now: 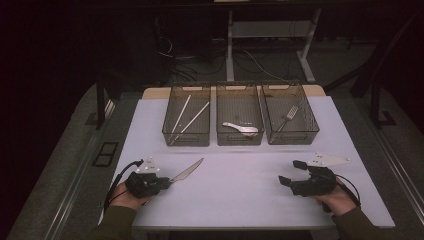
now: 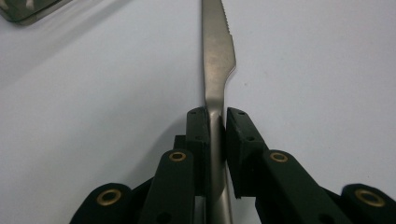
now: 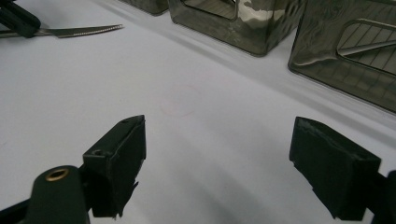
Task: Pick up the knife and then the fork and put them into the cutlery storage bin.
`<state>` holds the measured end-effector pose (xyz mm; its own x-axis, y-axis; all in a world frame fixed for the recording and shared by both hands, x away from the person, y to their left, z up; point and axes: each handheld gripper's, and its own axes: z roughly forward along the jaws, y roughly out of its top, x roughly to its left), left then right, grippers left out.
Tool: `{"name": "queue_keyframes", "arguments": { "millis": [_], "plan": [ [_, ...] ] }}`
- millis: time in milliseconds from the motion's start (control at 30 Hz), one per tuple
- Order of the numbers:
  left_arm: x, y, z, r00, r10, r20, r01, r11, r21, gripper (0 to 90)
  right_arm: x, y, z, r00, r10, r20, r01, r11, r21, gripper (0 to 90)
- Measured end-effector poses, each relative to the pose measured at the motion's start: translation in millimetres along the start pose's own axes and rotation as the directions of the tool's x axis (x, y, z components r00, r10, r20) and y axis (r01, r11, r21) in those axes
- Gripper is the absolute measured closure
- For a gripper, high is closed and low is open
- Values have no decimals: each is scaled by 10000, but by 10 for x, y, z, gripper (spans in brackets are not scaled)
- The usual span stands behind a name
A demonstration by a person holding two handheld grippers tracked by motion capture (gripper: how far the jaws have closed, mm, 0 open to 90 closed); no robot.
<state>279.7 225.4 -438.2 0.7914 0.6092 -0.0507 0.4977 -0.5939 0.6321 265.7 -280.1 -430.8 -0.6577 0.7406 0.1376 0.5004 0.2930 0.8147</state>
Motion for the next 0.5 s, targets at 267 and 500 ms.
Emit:
{"name": "queue_keyframes", "arguments": {
  "millis": [267, 500],
  "plan": [
    [-95, 90, 2, 9996, 95, 278, -88, 9996, -253, 793, -2, 3, -7, 10000, 59, -13, -59, 10000, -21, 187],
    [-247, 295, -42, 9985, 202, 512, -136, 9919, -1261, 792, 16, 31, -16, 9996, 89, -284, -89, 10000, 16, 187]
  ]
}}
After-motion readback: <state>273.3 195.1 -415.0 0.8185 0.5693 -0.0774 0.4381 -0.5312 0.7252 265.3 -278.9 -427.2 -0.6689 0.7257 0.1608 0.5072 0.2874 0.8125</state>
